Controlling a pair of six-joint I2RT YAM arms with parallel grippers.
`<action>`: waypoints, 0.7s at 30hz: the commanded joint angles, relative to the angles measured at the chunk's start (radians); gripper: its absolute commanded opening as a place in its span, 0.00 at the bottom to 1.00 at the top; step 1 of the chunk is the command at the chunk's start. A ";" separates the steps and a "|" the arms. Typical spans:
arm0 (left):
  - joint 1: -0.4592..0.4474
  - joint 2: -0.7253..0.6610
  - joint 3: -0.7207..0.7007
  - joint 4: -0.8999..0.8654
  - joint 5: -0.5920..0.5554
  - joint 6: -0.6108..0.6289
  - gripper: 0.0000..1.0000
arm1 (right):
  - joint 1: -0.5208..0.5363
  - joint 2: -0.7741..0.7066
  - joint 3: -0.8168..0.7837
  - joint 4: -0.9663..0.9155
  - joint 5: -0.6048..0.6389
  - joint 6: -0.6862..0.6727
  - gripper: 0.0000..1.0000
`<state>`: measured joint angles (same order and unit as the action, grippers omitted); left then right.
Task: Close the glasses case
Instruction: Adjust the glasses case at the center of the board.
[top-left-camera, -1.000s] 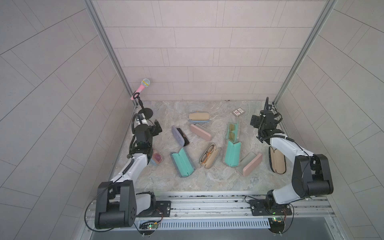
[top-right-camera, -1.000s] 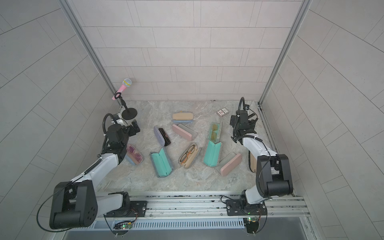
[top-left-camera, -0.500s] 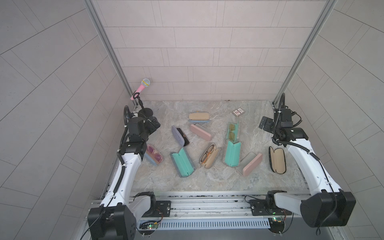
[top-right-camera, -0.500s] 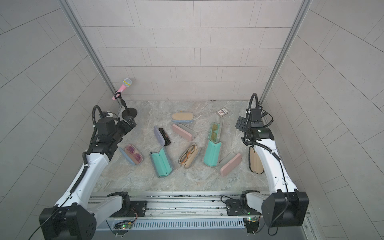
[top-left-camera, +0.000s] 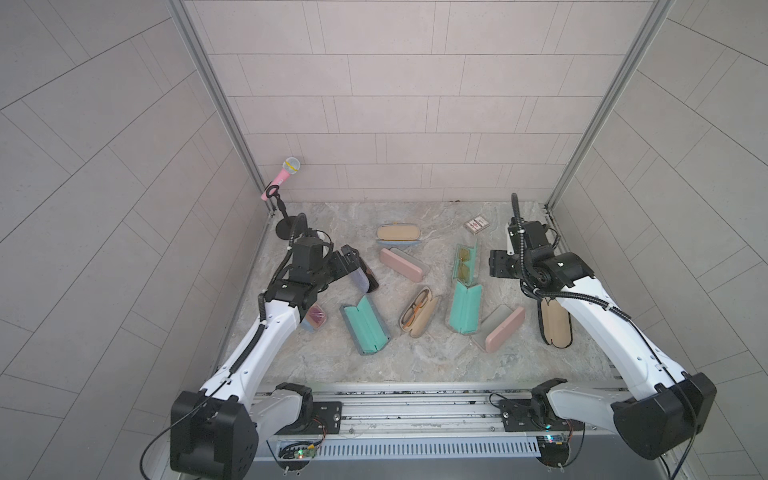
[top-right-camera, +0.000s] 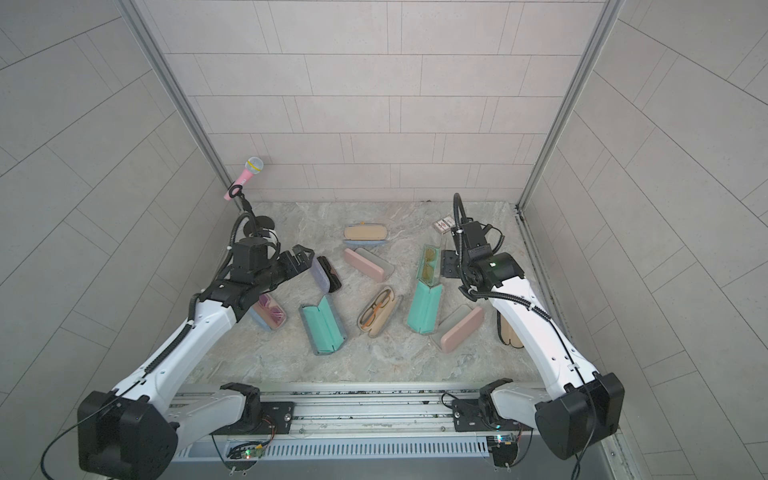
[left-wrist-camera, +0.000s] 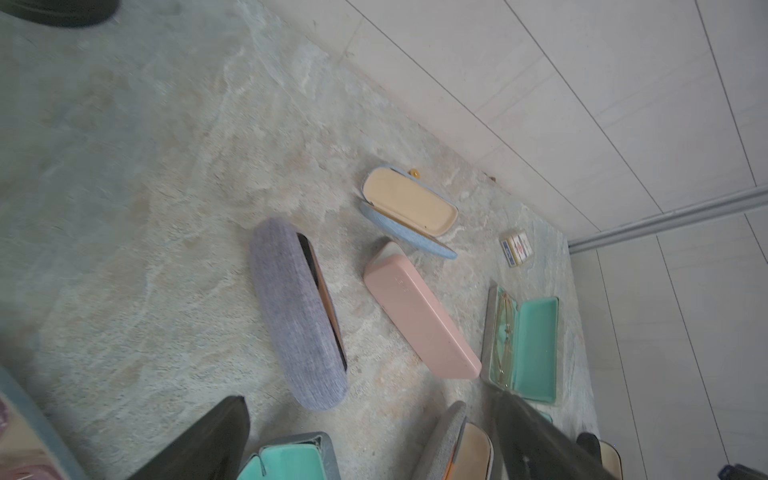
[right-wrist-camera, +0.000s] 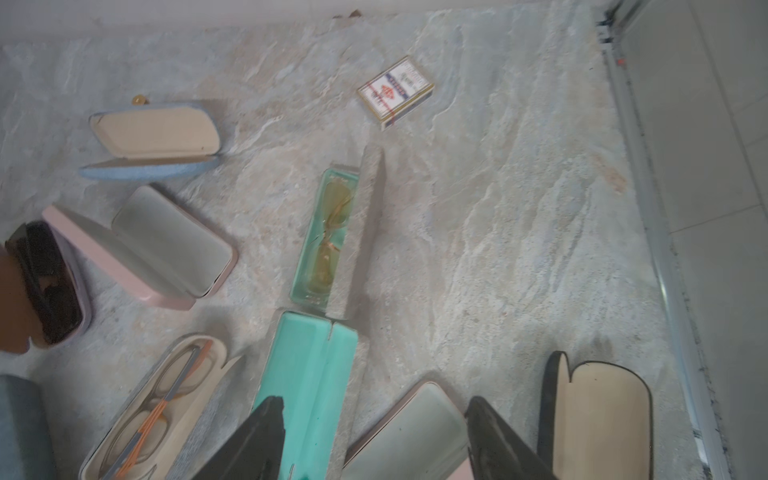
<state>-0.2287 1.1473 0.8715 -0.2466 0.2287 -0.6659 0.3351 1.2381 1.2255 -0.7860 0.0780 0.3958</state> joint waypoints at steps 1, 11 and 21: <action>-0.053 0.035 0.030 -0.023 0.022 -0.032 0.98 | 0.067 0.044 0.054 -0.021 -0.015 -0.027 0.73; -0.103 0.048 0.076 -0.101 -0.025 -0.033 0.92 | 0.223 0.312 0.205 0.030 -0.178 -0.151 0.84; -0.087 -0.084 0.040 -0.223 -0.109 0.023 0.93 | 0.295 0.602 0.425 0.033 -0.227 -0.182 0.87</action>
<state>-0.3256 1.1099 0.9157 -0.4057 0.1616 -0.6693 0.6193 1.8137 1.5967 -0.7452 -0.1360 0.2428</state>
